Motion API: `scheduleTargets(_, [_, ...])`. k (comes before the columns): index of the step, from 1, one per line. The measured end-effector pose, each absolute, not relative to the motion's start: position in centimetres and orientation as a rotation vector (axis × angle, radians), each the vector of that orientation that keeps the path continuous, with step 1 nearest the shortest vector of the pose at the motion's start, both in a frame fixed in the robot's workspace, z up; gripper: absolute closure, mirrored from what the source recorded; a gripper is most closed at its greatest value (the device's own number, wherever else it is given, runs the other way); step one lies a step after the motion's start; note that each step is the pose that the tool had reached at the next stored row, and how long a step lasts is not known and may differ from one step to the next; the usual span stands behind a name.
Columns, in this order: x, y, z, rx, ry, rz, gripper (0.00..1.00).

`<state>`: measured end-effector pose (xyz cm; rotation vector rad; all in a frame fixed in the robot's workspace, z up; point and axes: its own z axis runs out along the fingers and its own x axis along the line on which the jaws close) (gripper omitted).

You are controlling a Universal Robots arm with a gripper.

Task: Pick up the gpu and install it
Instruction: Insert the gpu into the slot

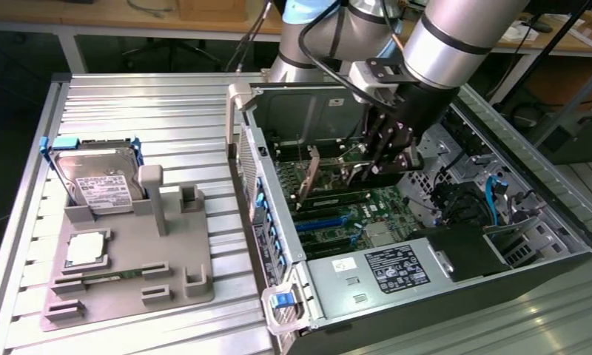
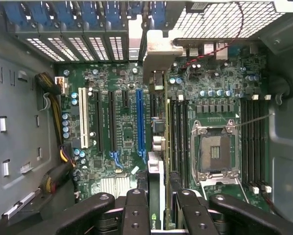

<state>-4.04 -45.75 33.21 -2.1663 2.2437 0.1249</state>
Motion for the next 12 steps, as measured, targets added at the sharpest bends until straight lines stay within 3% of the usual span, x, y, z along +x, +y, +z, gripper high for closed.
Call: scheduleTargets(12, [-4.9, -46.4, 31.6, -2.176, 2.251, 0.108, 0.73])
